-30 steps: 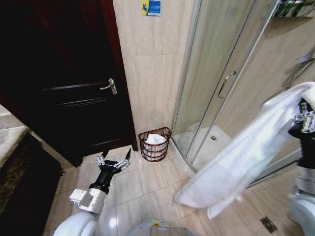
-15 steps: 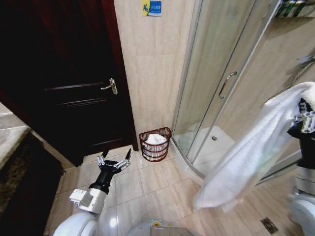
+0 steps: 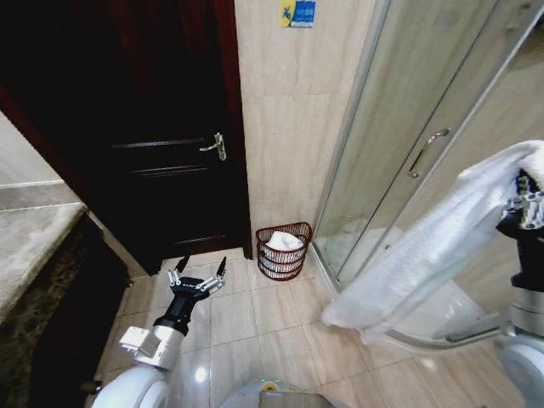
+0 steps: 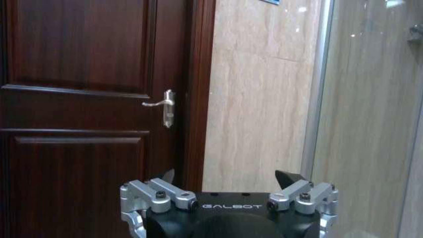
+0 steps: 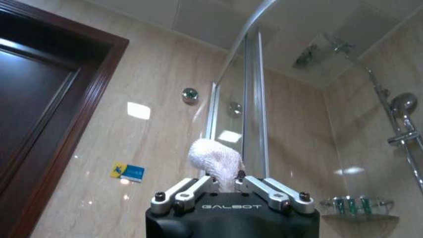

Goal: Discard the used towel into the hamper.

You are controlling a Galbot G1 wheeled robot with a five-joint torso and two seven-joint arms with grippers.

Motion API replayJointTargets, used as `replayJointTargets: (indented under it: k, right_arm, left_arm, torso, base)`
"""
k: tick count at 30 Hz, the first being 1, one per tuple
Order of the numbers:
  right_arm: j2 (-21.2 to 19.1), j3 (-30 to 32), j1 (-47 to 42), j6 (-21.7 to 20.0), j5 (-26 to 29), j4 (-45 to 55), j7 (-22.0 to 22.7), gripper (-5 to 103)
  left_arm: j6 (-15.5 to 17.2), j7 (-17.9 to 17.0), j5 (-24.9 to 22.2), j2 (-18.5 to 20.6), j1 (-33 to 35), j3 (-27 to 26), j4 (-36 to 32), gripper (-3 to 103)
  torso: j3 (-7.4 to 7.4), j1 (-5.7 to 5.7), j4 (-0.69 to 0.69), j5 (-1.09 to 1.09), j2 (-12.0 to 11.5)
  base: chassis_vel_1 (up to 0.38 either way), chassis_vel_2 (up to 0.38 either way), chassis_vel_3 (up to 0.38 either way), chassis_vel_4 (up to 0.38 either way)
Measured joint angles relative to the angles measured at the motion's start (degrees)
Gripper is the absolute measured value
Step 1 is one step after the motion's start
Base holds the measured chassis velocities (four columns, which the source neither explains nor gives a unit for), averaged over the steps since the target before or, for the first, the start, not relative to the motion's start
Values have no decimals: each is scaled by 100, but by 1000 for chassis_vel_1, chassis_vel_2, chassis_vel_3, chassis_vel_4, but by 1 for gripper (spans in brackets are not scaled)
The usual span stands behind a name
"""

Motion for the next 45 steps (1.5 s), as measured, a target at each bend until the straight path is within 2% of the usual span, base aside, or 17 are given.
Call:
replayJointTargets:
  k: [31,45]
  right_arm:
    - [25,-30,60,3,-7,0,-29,7]
    - [-117,-503,759,35,-126,0,-63,7]
  left_arm:
    - [0,0,0,0,0,0,0,99]
    - [0,0,0,0,0,0,0,99]
  torso:
    - [-2,-2,1,-1,-4]
    - [-3,-2,0,0,-5]
  base:
    - [32,32,30,33]
    - [0,0,0,0]
